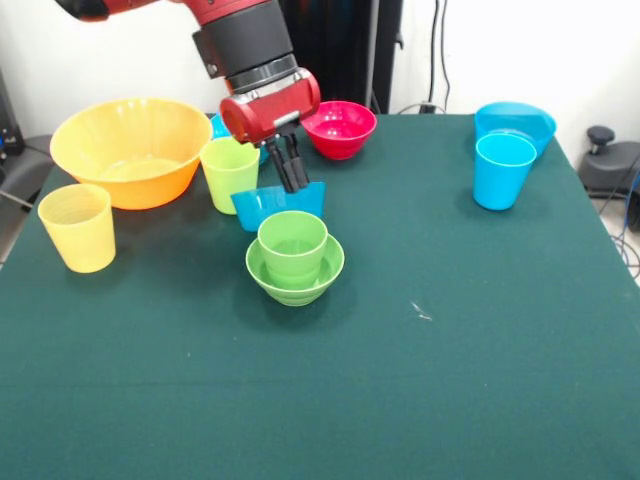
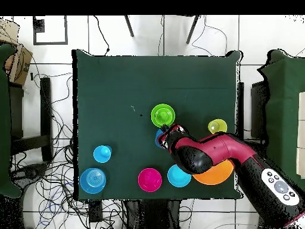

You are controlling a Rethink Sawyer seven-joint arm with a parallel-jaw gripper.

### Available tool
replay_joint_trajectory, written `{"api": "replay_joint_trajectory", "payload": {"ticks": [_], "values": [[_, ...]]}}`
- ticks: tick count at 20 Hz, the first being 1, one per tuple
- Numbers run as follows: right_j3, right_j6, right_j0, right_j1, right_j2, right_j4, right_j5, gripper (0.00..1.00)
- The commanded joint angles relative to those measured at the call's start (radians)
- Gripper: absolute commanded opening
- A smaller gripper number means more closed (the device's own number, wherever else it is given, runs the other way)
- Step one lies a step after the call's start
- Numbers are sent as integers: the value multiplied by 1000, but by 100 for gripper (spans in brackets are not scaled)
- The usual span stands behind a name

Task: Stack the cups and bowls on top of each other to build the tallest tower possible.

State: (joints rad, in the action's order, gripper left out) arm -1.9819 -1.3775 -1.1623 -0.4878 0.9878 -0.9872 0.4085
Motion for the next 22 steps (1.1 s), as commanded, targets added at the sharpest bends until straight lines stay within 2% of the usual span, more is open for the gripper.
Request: {"api": "replay_joint_trajectory", "payload": {"ticks": [1,4,9,17,22], "values": [[18,342,18,-5,-49,-48,182,0],[31,382,10,-13,-54,-32,241,0],[36,436,-23,-4,-31,-27,271,0],[39,298,19,-36,-56,-83,214,0],[45,266,50,-58,-74,-122,193,0]]}}
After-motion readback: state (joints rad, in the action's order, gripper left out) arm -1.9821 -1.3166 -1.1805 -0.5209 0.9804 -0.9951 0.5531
